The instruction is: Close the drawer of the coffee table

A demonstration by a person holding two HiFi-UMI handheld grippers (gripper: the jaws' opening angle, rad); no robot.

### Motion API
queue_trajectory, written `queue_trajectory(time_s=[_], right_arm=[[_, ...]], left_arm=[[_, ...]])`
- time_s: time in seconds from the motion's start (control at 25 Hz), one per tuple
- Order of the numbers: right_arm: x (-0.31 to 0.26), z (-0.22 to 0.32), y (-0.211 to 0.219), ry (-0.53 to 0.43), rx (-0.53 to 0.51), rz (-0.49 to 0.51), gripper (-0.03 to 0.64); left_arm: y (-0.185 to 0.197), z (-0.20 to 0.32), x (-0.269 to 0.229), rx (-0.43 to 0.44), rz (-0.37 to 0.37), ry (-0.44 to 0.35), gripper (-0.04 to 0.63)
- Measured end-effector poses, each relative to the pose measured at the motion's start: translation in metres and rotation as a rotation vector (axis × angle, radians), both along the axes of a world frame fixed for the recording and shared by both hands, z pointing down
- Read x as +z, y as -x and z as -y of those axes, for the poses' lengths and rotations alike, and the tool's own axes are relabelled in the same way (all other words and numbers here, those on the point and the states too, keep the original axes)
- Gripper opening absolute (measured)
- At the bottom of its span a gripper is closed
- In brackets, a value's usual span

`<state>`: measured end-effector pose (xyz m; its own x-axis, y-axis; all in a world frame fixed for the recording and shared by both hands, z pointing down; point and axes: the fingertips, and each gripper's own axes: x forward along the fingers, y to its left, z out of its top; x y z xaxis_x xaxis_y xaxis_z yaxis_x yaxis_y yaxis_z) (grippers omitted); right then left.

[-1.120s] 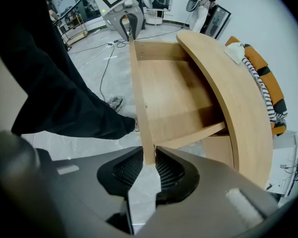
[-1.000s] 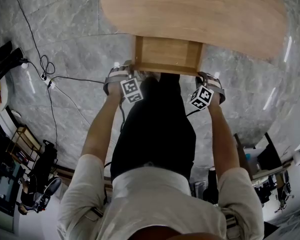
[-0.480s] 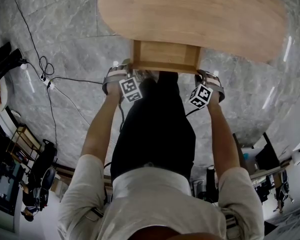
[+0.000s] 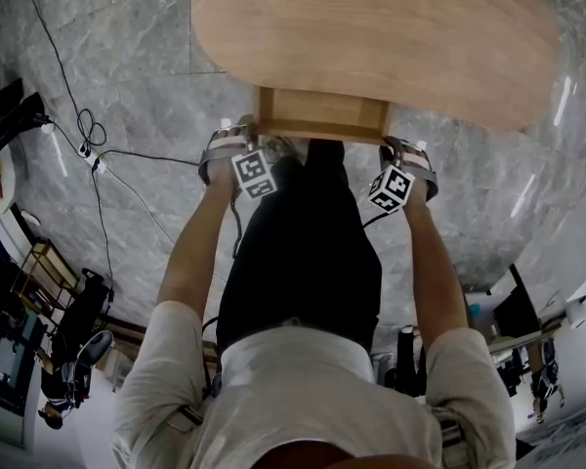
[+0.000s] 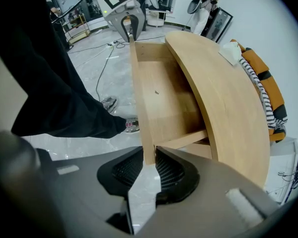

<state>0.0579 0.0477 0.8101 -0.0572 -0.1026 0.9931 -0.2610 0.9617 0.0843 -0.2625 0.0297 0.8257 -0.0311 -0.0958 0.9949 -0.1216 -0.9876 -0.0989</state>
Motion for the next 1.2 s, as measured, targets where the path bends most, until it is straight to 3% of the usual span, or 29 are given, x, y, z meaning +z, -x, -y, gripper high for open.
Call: queue_trajectory(time_s=[1.2], right_arm=[[-0.001, 0.034, -0.004, -0.021, 0.009, 0.027, 0.086]], left_arm=[[-0.002, 0.032, -0.002, -0.072, 0.037, -0.020, 0.104]])
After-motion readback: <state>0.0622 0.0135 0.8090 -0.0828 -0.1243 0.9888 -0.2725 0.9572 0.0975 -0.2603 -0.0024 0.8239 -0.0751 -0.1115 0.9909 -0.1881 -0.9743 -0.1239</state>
